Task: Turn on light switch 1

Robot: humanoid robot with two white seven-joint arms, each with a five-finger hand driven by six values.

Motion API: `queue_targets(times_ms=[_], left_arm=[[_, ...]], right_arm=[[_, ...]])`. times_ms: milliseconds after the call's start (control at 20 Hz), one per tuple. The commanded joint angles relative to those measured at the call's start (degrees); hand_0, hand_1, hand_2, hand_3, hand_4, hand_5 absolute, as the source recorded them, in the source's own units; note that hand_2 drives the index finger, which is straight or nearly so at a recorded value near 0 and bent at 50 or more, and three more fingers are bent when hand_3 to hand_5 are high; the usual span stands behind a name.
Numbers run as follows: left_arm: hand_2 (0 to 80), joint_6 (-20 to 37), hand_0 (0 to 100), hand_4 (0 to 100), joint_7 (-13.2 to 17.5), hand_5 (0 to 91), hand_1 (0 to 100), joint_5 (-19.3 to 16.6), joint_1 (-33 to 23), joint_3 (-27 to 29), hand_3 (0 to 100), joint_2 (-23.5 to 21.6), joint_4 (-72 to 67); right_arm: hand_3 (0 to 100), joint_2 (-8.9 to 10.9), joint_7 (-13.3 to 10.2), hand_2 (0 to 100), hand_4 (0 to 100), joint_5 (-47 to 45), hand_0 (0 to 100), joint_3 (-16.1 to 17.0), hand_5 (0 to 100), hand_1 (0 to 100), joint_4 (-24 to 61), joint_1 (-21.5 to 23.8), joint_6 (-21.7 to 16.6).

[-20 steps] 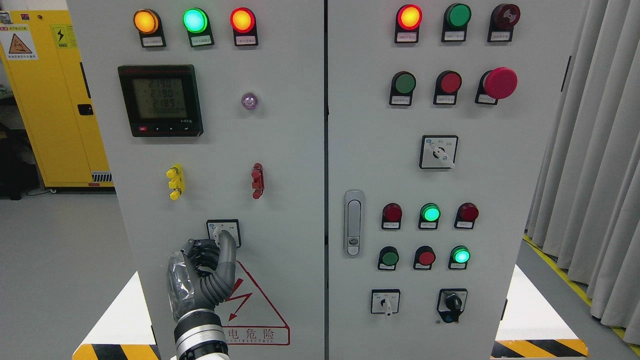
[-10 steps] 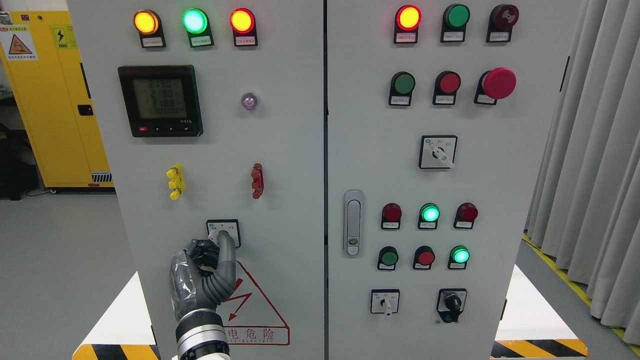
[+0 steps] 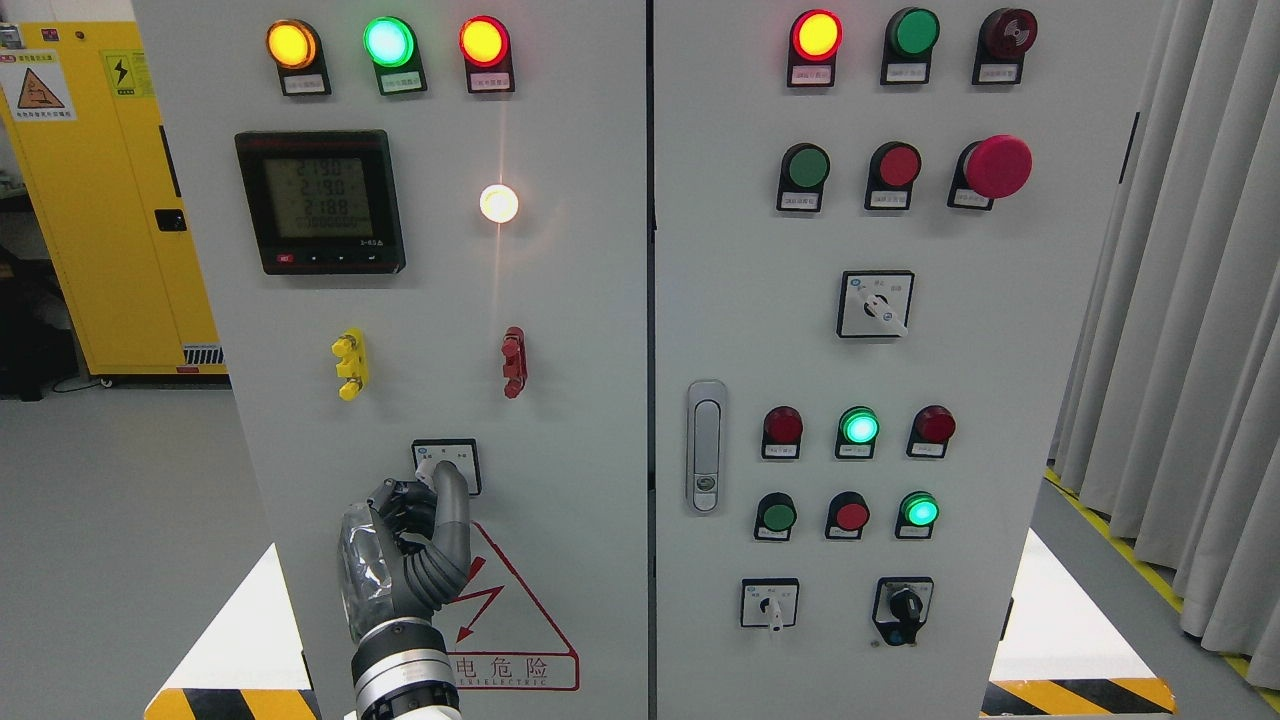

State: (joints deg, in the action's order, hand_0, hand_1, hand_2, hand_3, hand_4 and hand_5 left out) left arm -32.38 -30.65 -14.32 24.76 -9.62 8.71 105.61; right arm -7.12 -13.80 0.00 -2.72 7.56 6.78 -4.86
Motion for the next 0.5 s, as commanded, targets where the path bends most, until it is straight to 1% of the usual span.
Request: queue_targets(times_ms=[0, 50, 300, 400, 450], left_arm=[[64.5, 0.0, 52, 81, -0.1, 75.3, 42, 0.0, 0.0, 0.0, 87, 0.0, -0.1], [64.5, 0.0, 51, 81, -0.2, 75.3, 42, 0.0, 0.0, 0.0, 87, 0.0, -0.1], [64.5, 0.0, 34, 81, -0.1, 75.3, 43, 0.0, 0.0, 0.0, 87, 0.0, -0.1], [64.5, 0.0, 32, 81, -0.1, 75.2, 43, 0.0, 0.0, 0.0, 87, 0.0, -0.1], [64.5, 0.0, 29, 81, -0.1, 75.1, 43, 0.0, 0.0, 0.0, 86, 0.0, -0.1]], right_arm=[[0, 0.00, 0.0, 4, 0, -1.7, 0, 0.0, 0, 50, 0.0, 0.0, 0.0], [0, 0.00, 0.0, 4, 0, -1.7, 0, 0.0, 0, 50, 0.0, 0.1, 0.0], [0, 0.00, 0.0, 4, 0, -1.7, 0, 0.0, 0, 50, 0.0, 0.0, 0.0], [0, 0.00, 0.0, 4, 0, -1.7, 0, 0.0, 0, 50, 0.0, 0.0, 0.0], [0, 0.00, 0.0, 4, 0, -1.7, 0, 0.0, 0, 50, 0.0, 0.0, 0.0]])
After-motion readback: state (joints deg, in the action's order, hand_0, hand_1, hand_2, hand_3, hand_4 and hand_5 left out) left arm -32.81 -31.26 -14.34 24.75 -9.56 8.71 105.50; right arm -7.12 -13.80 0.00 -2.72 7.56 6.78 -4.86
